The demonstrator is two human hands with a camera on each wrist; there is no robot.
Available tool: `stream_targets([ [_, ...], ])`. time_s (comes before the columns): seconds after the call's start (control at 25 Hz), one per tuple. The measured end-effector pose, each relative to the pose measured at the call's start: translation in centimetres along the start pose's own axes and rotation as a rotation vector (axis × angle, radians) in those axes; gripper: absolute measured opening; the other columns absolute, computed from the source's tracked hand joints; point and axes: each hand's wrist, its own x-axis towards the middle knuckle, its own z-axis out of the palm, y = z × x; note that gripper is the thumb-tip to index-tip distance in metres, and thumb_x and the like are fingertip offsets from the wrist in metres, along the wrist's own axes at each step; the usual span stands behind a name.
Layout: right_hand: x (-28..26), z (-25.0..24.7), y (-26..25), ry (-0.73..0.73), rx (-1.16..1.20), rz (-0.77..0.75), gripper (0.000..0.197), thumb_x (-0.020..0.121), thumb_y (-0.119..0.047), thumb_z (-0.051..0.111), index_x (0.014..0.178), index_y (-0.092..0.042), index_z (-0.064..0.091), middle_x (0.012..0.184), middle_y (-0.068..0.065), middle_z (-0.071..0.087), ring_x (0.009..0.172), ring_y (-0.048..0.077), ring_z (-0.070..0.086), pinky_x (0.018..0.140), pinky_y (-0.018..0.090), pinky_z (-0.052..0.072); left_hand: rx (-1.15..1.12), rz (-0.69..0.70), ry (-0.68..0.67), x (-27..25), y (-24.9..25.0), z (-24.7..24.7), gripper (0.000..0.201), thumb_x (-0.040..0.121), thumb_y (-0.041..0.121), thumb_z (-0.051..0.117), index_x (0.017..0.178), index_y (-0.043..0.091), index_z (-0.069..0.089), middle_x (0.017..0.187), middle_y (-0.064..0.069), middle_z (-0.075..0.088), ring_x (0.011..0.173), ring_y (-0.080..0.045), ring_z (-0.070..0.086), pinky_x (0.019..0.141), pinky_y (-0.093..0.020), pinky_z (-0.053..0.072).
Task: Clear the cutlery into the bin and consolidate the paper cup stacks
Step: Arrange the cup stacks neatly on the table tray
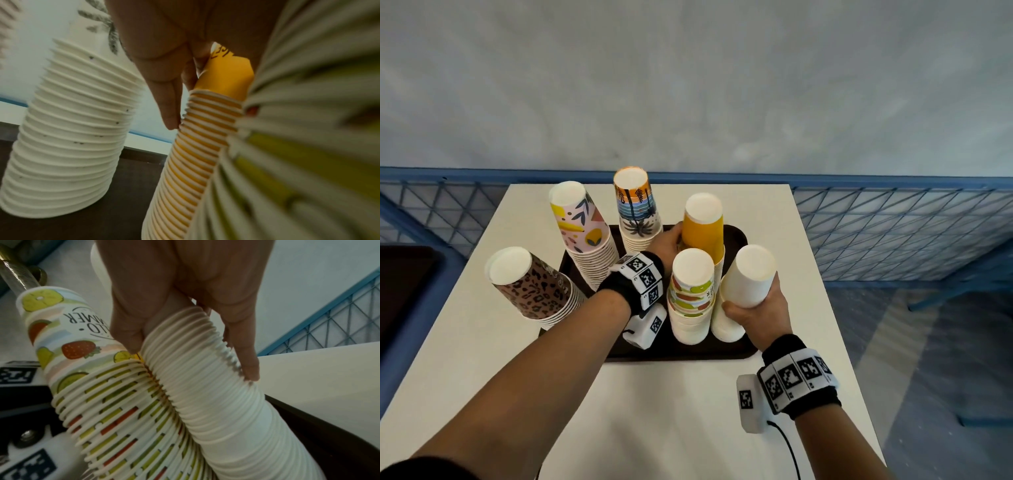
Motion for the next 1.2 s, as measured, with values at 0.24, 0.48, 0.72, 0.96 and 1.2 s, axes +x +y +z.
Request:
stream_targets([
  [0.24,3.5,-0.6,-1.0,-0.035,-0.063,-0.001,0.067,0.065,-0.003,0.077,0.119,-0.019,0.040,0.105,-0.001,0.052,0.095,0.018,0.051,0.081,0.028,0.040,-0.100,0.020,0.191,-3.3,-1.8,-0.9,0.065,0.077,0.013,0.071,0.134,0.012,0.040,0.124,-0.001,0.054,0.115,-0.013,0.047,0.095,-0.024,0.035],
  [0.48,9.6,0.2,-1.4,-0.006,-0.078,-0.028,0.078,0.065,-0.004,0.076,0.129,-0.012,0.032,0.113,0.002,0.050,0.103,0.022,0.050,0.090,0.033,0.043,-0.204,0.030,0.218,-4.2,-3.6,-1.3,0.084,0.065,0.018,0.081,0.137,0.013,0.038,0.117,0.006,0.055,0.109,-0.009,0.051,0.094,-0.027,0.042],
  [0.72,14.7,0.9,-1.7,-0.008,-0.135,-0.081,0.081,0.063,-0.007,0.078,0.131,-0.014,0.035,0.127,0.011,0.049,0.114,0.026,0.048,0.100,0.042,0.043,-0.247,0.028,0.224,-3.8,-4.4,-0.8,0.104,0.041,0.050,0.076,0.133,0.015,0.043,0.114,0.006,0.063,0.111,-0.014,0.059,0.098,-0.035,0.047],
  [0.96,16.6,1.1,-2.2,-0.034,-0.105,-0.107,0.080,0.069,-0.004,0.073,0.136,-0.017,0.030,0.127,0.008,0.051,0.116,0.027,0.049,0.098,0.037,0.041,-0.264,0.021,0.210,-3.5,-4.8,-0.8,0.085,0.062,0.011,0.081,0.135,0.014,0.039,0.116,0.005,0.060,0.114,-0.016,0.056,0.102,-0.038,0.045],
  [1.2,12.2,-0.3,-0.4,0.111,-0.089,-0.071,0.080,0.078,-0.015,0.069,0.143,-0.019,0.022,0.144,0.007,0.037,0.131,0.026,0.039,0.107,0.043,0.037,-0.276,0.022,0.211,-3.6,-4.7,-0.7,0.085,0.064,0.010,0.081,0.136,0.018,0.037,0.119,0.005,0.058,0.114,-0.014,0.054,0.099,-0.033,0.044],
])
